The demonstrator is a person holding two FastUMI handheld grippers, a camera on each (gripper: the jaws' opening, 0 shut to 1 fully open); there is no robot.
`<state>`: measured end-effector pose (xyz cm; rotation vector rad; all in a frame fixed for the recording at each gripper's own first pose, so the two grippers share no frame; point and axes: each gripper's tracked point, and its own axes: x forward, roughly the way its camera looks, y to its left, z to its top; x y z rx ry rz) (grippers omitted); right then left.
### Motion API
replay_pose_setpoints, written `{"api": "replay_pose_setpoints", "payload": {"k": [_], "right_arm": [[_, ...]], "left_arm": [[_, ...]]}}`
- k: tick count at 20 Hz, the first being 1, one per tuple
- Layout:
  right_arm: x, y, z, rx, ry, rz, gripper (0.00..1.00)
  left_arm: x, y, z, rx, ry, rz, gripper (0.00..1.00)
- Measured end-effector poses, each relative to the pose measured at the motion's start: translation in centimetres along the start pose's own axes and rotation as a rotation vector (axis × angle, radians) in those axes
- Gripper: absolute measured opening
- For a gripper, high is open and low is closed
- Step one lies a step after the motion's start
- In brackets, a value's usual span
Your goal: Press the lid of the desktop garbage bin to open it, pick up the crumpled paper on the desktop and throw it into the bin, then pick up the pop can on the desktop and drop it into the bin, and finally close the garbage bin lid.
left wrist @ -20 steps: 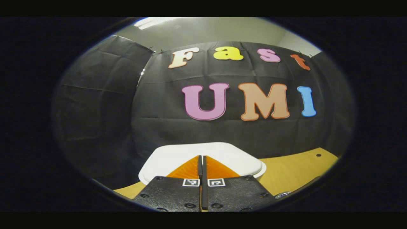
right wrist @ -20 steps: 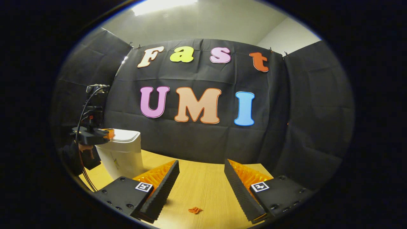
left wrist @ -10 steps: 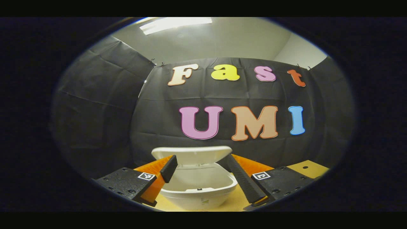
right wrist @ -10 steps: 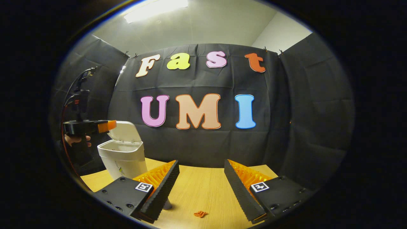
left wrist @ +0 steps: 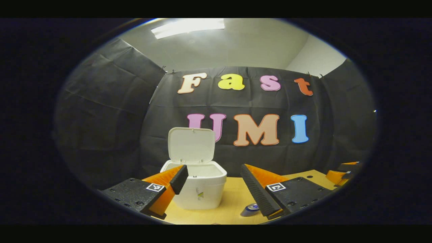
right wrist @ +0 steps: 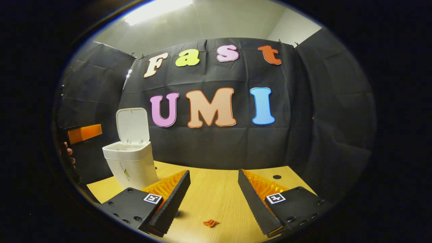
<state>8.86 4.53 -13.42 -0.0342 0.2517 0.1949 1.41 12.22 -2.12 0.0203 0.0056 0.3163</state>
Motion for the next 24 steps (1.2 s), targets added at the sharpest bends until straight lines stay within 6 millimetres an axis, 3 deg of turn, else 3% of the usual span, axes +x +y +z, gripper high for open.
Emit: {"api": "replay_pose_setpoints", "payload": {"k": [2,4,7,10,14,18,21,24], "right_arm": [[1.3,-0.4,-3.1,-0.013,0.051,0.018,0.96],[3.2,-0.8,-7.5,-0.026,0.144,0.035,0.96],[6.0,-1.1,-15.6,-0.046,0.373,0.062,0.96],[7.2,-0.7,-21.5,-0.063,0.543,0.079,0.95],[8.3,0.3,-24.2,-0.097,0.635,0.099,0.89],[8.1,1.5,-24.4,-0.13,0.644,0.118,0.73],[8.0,2.1,-24.8,-0.152,0.632,0.128,0.45],[7.9,2.9,-23.8,-0.131,0.625,0.166,0.3]], "left_arm": [[-1.4,-0.3,-1.8,-0.012,0.051,0.017,0.94],[-2.5,-0.5,-2.9,-0.013,0.087,0.031,0.93],[-3.6,-0.8,-3.3,0.008,0.104,0.034,0.93],[-4.0,-0.8,-3.2,0.04,0.107,0.044,0.93],[-4.2,-0.9,-3.1,0.047,0.108,0.034,0.93],[-3.9,-0.9,-3.2,0.048,0.109,0.026,0.93],[-3.8,-0.9,-3.3,0.05,0.113,0.018,0.94],[-3.2,-0.8,-3.3,0.033,0.117,0.011,0.94]]}}
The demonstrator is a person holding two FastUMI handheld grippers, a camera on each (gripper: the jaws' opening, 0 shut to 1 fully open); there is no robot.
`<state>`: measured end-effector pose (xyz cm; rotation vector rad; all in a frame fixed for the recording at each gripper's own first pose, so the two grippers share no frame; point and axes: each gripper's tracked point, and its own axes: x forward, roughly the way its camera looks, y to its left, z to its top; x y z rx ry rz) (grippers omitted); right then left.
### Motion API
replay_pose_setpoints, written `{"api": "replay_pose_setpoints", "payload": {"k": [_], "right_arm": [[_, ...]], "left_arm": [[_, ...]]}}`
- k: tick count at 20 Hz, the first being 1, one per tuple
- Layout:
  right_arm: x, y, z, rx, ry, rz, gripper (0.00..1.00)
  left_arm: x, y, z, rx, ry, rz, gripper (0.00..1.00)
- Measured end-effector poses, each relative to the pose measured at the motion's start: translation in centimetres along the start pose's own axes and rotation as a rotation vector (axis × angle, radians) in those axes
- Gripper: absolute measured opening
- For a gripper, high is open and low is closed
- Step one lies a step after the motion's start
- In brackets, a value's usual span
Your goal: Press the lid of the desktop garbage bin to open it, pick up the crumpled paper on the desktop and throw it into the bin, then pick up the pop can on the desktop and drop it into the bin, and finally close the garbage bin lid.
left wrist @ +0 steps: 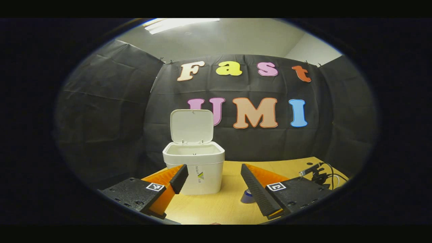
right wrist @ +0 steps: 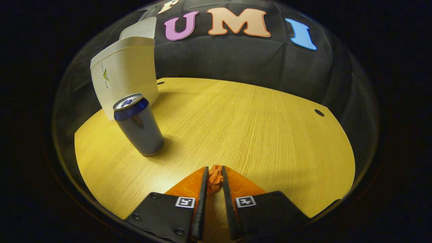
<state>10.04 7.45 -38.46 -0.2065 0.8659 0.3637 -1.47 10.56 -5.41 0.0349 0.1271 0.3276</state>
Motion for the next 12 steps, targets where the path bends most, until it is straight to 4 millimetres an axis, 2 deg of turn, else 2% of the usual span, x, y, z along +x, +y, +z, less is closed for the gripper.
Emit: {"api": "replay_pose_setpoints", "payload": {"k": [1,2,4,8,10,12], "right_arm": [[-0.6,0.2,0.9,0.013,-0.009,0.017,0.27],[-1.8,0.3,2.6,0.024,-0.04,0.032,0.27],[-5.1,1.3,7.8,0.04,-0.148,0.069,0.27],[-11.9,4.8,18.8,0.018,-0.384,0.135,0.27],[-14.6,6.8,22.9,-0.014,-0.465,0.164,0.26],[-16.5,9.1,25.9,-0.042,-0.524,0.195,0.26]], "left_arm": [[0.3,0.1,0.4,-0.005,-0.003,-0.004,0.94],[0.6,0.1,0.7,-0.01,-0.012,-0.009,0.94],[1.1,-0.1,1.5,-0.019,-0.033,-0.024,0.94],[2.0,-0.3,2.2,-0.034,-0.052,-0.056,0.93],[2.3,-0.3,2.3,-0.04,-0.053,-0.07,0.94],[2.5,0.1,2.4,-0.04,-0.055,-0.081,0.93]]}}
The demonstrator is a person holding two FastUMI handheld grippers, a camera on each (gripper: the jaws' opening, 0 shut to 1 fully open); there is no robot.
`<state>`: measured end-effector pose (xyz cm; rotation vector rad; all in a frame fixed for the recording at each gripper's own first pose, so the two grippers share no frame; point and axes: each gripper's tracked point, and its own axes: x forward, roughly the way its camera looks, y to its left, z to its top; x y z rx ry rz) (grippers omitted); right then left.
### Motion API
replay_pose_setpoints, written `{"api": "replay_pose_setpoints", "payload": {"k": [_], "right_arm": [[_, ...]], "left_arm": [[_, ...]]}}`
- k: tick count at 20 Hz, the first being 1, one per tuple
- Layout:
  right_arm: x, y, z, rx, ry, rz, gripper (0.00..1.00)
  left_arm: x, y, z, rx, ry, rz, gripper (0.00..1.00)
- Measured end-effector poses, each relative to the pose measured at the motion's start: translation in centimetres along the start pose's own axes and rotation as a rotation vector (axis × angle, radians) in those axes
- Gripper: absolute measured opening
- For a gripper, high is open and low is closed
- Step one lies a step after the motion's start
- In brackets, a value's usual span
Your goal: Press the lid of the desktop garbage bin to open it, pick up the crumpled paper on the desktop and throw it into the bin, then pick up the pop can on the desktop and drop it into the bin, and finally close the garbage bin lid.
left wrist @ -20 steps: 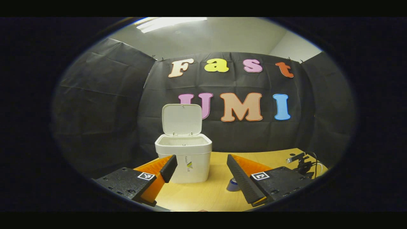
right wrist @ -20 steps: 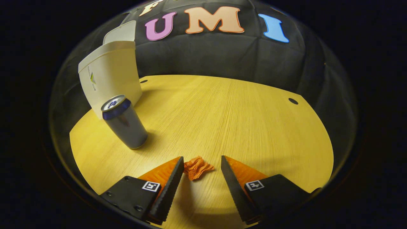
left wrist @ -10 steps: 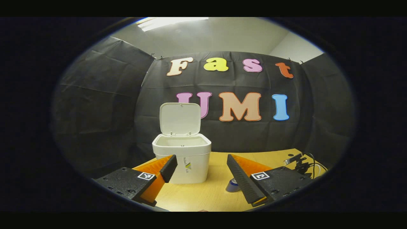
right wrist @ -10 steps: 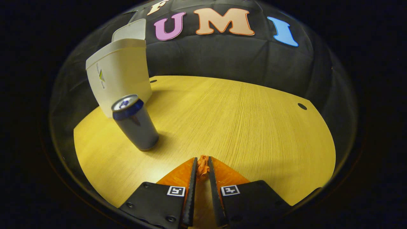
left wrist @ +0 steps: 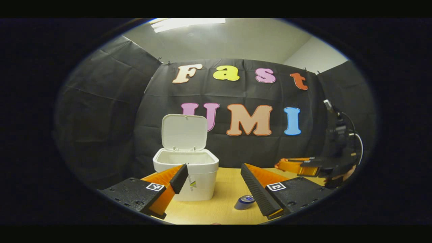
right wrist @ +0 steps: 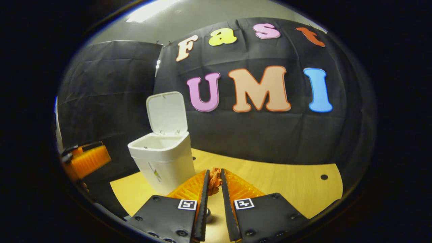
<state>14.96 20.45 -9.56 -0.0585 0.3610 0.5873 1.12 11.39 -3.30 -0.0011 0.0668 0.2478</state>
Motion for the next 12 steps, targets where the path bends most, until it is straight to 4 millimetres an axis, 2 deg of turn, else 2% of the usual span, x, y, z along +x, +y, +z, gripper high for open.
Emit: {"api": "replay_pose_setpoints", "payload": {"k": [3,5,7,9,12], "right_arm": [[2.5,3.3,3.6,-0.026,-0.058,0.051,0.26],[4.5,5.6,4.8,-0.05,-0.078,0.081,0.26],[6.7,8.2,5.2,-0.054,-0.074,0.115,0.26],[9.9,10.6,5.1,-0.064,-0.056,0.138,0.26],[14.5,13.7,3.9,-0.065,-0.006,0.163,0.27]], "left_arm": [[0.0,1.2,0.2,0.0,-0.003,-0.005,0.93],[0.0,2.5,0.2,-0.003,-0.001,0.0,0.94],[0.0,3.9,0.0,-0.005,0.004,0.013,0.92],[0.0,5.7,-0.3,-0.008,0.009,0.031,0.94],[0.1,8.2,-1.2,-0.012,0.029,0.055,0.94]]}}
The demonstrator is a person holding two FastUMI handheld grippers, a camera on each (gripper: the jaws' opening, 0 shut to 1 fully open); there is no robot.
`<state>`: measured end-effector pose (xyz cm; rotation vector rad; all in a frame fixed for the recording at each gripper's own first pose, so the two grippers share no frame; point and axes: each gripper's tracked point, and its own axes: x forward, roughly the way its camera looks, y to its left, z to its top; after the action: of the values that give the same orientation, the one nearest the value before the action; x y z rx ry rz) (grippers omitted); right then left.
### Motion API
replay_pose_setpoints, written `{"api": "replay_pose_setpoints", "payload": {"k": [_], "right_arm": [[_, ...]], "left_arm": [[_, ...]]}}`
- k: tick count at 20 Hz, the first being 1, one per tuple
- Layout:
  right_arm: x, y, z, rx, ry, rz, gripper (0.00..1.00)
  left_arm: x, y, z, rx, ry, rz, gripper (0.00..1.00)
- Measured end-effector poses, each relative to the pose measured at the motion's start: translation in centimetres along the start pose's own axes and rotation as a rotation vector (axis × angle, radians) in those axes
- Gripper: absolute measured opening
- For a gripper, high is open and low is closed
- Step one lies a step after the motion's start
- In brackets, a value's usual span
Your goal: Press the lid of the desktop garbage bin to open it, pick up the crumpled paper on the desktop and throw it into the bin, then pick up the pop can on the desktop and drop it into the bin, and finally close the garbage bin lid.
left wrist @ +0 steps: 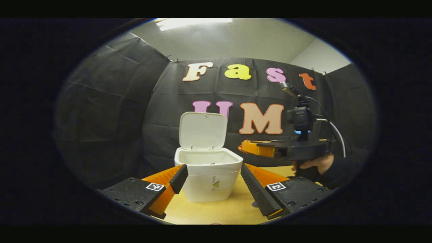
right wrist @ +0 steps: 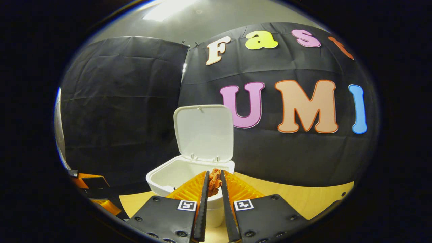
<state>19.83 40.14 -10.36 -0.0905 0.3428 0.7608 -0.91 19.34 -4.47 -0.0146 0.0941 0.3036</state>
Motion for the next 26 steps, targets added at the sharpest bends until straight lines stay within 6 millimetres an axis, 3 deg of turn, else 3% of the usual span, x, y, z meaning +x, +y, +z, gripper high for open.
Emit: {"api": "replay_pose_setpoints", "payload": {"k": [3,6,9,10,11,13,16,17,20,21,23,26], "right_arm": [[3.5,1.1,-1.4,-0.007,0.052,-0.011,0.26],[4.8,1.6,-2.5,-0.011,0.076,-0.046,0.27],[5.4,1.5,-2.9,-0.025,0.097,-0.068,0.48],[5.3,1.3,-3.0,-0.032,0.096,-0.083,0.48],[5.0,1.0,-2.8,-0.039,0.089,-0.095,0.65],[4.2,1.0,-2.0,-0.04,0.066,-0.096,0.79],[0.7,-0.2,0.8,-0.037,-0.027,-0.123,0.91],[-1.3,-1.1,1.9,-0.034,-0.075,-0.139,0.96],[-8.1,-4.8,4.9,-0.037,-0.205,-0.21,0.96],[-10.5,-6.2,5.1,-0.038,-0.238,-0.241,0.99],[-14.8,-9.5,5.1,-0.035,-0.263,-0.307,0.96],[-20.9,-14.3,2.5,-0.009,-0.246,-0.409,0.95]], "left_arm": [[0.1,2.2,-1.2,-0.01,0.034,0.02,0.92],[0.2,3.7,-1.5,-0.005,0.04,0.029,0.94],[0.4,4.3,-1.6,-0.004,0.038,0.027,0.94],[0.6,4.3,-1.8,-0.004,0.039,0.024,0.93],[0.6,4.2,-1.8,-0.004,0.04,0.02,0.94],[0.6,3.7,-1.9,-0.006,0.043,0.007,0.94],[0.7,2.6,-1.7,0.002,0.034,-0.013,0.94],[0.8,1.8,-1.6,0.006,0.029,-0.022,0.94],[1.1,-0.8,-1.9,0.02,0.023,-0.062,0.94],[1.4,-1.9,-2.1,0.025,0.022,-0.077,0.94],[1.7,-4.4,-2.6,0.029,0.021,-0.11,0.93],[2.4,-8.5,-3.5,0.027,0.005,-0.166,0.93]]}}
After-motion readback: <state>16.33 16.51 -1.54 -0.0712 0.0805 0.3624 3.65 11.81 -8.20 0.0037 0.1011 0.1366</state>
